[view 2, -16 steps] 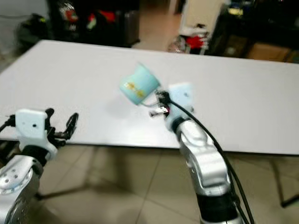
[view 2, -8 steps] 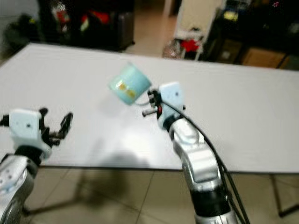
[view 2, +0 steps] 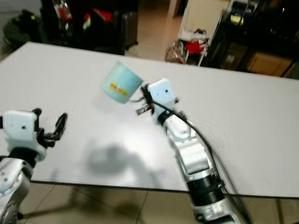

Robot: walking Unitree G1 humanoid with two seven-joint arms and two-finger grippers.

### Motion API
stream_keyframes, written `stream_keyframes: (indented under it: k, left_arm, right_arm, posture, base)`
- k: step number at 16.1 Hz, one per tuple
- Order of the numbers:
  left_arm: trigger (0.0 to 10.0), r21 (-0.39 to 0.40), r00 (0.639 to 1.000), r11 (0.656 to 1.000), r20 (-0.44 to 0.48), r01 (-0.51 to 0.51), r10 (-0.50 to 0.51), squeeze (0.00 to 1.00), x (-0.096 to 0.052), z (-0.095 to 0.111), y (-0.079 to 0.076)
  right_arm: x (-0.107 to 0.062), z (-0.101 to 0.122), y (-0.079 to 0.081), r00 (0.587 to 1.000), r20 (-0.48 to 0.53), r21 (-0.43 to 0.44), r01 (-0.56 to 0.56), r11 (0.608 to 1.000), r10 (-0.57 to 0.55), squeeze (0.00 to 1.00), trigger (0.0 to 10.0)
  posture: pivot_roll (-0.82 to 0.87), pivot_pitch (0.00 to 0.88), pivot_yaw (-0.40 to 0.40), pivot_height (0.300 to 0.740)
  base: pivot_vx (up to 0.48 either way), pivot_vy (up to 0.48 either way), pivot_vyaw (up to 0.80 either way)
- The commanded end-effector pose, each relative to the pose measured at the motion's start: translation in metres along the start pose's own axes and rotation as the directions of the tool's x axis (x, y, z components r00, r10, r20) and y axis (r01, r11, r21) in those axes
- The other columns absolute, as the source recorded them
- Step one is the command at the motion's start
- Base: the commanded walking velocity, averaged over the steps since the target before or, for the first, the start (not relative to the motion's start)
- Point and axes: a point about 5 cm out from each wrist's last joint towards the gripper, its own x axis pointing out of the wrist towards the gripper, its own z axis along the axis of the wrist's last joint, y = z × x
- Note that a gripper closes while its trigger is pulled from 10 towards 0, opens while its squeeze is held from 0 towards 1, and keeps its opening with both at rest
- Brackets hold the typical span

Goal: Setting the table

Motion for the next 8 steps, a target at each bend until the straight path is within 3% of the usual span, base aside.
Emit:
stream_keyframes:
  k: [1, 2, 3, 4, 6, 8]
  left_arm:
    - [10.0, 0.003, 1.000, 1.000, 0.000, 0.017, -0.017, 0.00, 0.000, 0.000, -0.003]
    - [10.0, 0.006, 0.999, 0.999, 0.007, 0.034, -0.034, 0.00, 0.002, 0.001, -0.005]
    - [10.0, 0.019, 0.998, 0.997, 0.006, 0.069, -0.069, 0.00, 0.002, 0.001, -0.009]
    - [10.0, 0.024, 0.996, 0.996, 0.001, 0.088, -0.088, 0.00, 0.001, 0.001, -0.011]
    - [10.0, 0.033, 0.994, 0.994, -0.009, 0.108, -0.108, 0.00, 0.000, 0.000, -0.012]
    - [10.0, 0.045, 0.990, 0.989, -0.030, 0.142, -0.141, 0.00, -0.006, -0.001, -0.012]
  right_arm:
    - [0.000, -0.007, -0.002, 1.000, -0.014, -0.060, 0.018, 0.998, -0.018, 0.00, 10.0]
    - [0.005, -0.009, -0.001, 1.000, -0.007, -0.145, 0.018, 0.989, -0.019, 0.00, 10.0]
    - [0.016, -0.012, 0.002, 1.000, 0.011, -0.302, 0.017, 0.953, -0.014, 0.00, 10.0]
    - [0.024, -0.013, 0.005, 1.000, 0.025, -0.398, 0.015, 0.917, -0.006, 0.00, 10.0]
    - [0.032, -0.015, 0.007, 0.999, 0.043, -0.477, 0.018, 0.879, 0.003, 0.00, 10.0]
    - [0.045, -0.019, 0.013, 0.998, 0.053, -0.637, 0.024, 0.770, 0.013, 0.00, 10.0]
  posture:
    - [0.04, 0.000, -0.071, 0.740]
    - [0.04, 0.000, -0.067, 0.740]
    - [0.04, 0.000, -0.066, 0.740]
    - [0.04, 0.000, -0.065, 0.740]
    - [0.05, 0.000, -0.065, 0.740]
    - [0.06, 0.000, -0.065, 0.740]
  base:
    - [0.000, 0.000, 0.00]
    - [0.000, 0.000, 0.00]
    - [0.000, 0.000, 0.00]
    - [0.000, 0.000, 0.00]
    - [0.000, 0.000, 0.00]
    - [0.000, 0.000, 0.00]
